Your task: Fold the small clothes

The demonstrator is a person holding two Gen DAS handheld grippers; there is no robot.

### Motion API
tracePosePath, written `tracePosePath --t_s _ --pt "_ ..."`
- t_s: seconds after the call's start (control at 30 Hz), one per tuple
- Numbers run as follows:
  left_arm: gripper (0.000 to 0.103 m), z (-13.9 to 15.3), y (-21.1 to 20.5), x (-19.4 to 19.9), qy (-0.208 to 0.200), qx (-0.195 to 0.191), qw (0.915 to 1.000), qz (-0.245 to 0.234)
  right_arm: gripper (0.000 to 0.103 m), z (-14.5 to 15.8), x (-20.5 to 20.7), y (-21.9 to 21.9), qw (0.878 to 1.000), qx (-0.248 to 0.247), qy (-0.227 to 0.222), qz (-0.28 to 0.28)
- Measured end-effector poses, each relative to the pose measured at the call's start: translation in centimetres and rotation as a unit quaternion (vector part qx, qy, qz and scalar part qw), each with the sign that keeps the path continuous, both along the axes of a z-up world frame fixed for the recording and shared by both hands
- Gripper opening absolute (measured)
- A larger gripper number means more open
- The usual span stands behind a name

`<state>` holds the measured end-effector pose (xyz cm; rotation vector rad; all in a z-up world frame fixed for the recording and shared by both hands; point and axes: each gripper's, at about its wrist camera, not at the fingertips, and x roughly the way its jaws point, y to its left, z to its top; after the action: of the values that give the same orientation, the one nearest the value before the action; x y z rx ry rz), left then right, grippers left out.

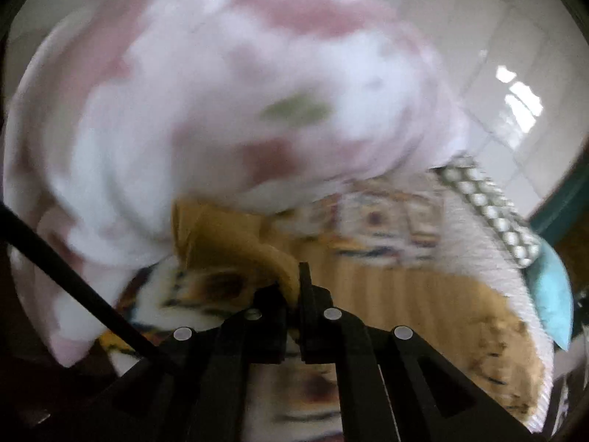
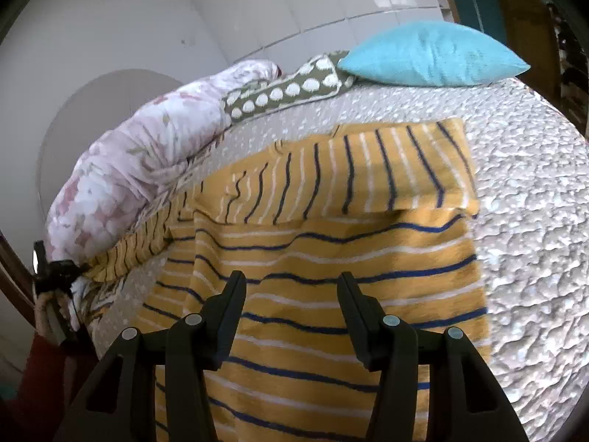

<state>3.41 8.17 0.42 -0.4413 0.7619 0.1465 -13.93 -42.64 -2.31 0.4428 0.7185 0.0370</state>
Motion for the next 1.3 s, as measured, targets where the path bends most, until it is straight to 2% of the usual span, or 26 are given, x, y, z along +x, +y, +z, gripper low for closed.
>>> tracePosePath --t_s 0.07,0.13,0.23,0.37,0.47,0.5,0.53,0.6,0.63,0.67,0.73,0.77,0.83,0.93,0.97,1.03,1.1,1.23,1.3 --pt "0.004 2.6 -3.2 0.7 -0.019 -0.001 0.9991 -0.037 0.056 0.1 -0.8 -0.6 1.0 0.005 -0.01 -0.006" --pt "0.004 5.1 -8.2 1.3 -0.037 -0.018 0.9951 -0.09 0.056 0.1 -1.6 -1.5 1.0 0.012 -0.018 -0.011" --pt "0.004 7.8 -16.1 2.0 -0.052 -0.05 0.9828 -0.17 0.056 -0.1 -3.0 -2.8 0.999 0.019 -0.026 -0.023" --pt "0.004 9.3 -29.2 2.8 -0.045 -0.103 0.9489 -0.295 0.056 -0.6 -4.9 -5.1 0.998 0.027 -0.031 -0.046" --pt "0.004 8.3 -39.8 2.8 -0.027 -0.106 0.9149 -0.388 0.056 -1.1 -6.2 -7.2 0.996 0.038 -0.03 -0.068" --pt "0.005 7.8 -41.9 2.7 -0.02 -0.109 0.9069 -0.407 0.056 -1.3 -6.7 -7.9 0.996 0.042 -0.028 -0.077" --pt "0.008 7.2 -44.0 2.6 -0.01 -0.109 0.9003 -0.421 0.056 -1.4 -6.9 -8.3 0.995 0.044 -0.027 -0.082" --pt "0.022 5.6 -46.5 2.9 0.017 -0.115 0.8898 -0.441 0.056 -1.7 -7.5 -9.2 0.994 0.048 -0.024 -0.092" --pt "0.034 5.1 -46.7 2.8 0.023 -0.125 0.8863 -0.445 0.056 -1.8 -7.7 -9.6 0.994 0.049 -0.023 -0.095" --pt "0.047 4.7 -46.7 3.1 0.024 -0.129 0.8858 -0.445 0.056 -1.8 -7.7 -9.8 0.994 0.05 -0.022 -0.096" --pt "0.059 4.7 -45.4 2.2 0.02 -0.127 0.887 -0.444 0.056 -1.7 -7.5 -10.1 0.994 0.047 -0.021 -0.096" --pt "0.061 4.8 -44.5 1.6 0.018 -0.125 0.8877 -0.443 0.056 -1.6 -7.3 -10.2 0.994 0.046 -0.021 -0.094" --pt "0.062 5.0 -41.1 1.1 0.015 -0.113 0.8951 -0.431 0.056 -1.3 -6.4 -9.9 0.995 0.046 -0.022 -0.086" --pt "0.067 5.2 -35.1 -1.5 0.004 -0.06 0.9159 -0.397 0.056 -0.7 -4.6 -9.0 0.996 0.043 -0.028 -0.07" --pt "0.068 5.1 -32.9 -2.2 -0.002 -0.028 0.9252 -0.378 0.056 -0.4 -3.9 -8.6 0.997 0.04 -0.028 -0.063" --pt "0.068 4.6 -29.6 -2.9 -0.003 0.014 0.9366 -0.35 0.056 0.1 -2.9 -7.7 0.998 0.041 -0.026 -0.05" --pt "0.068 3.9 -25.6 -4.0 0.007 0.04 0.9456 -0.323 0.056 0.3 -2.3 -6.5 0.998 0.045 -0.02 -0.031" --pt "0.068 1.8 -19.1 -5.8 0.023 0.032 0.9578 -0.285 0.056 -0.1 -3.1 -5.4 0.999 0.025 0.005 -0.024" --pt "0.068 0.2 -17.2 -7.4 0.032 0.005 0.9597 -0.279 0.056 -0.6 -4.4 -5.4 0.999 0.018 0.021 -0.033"
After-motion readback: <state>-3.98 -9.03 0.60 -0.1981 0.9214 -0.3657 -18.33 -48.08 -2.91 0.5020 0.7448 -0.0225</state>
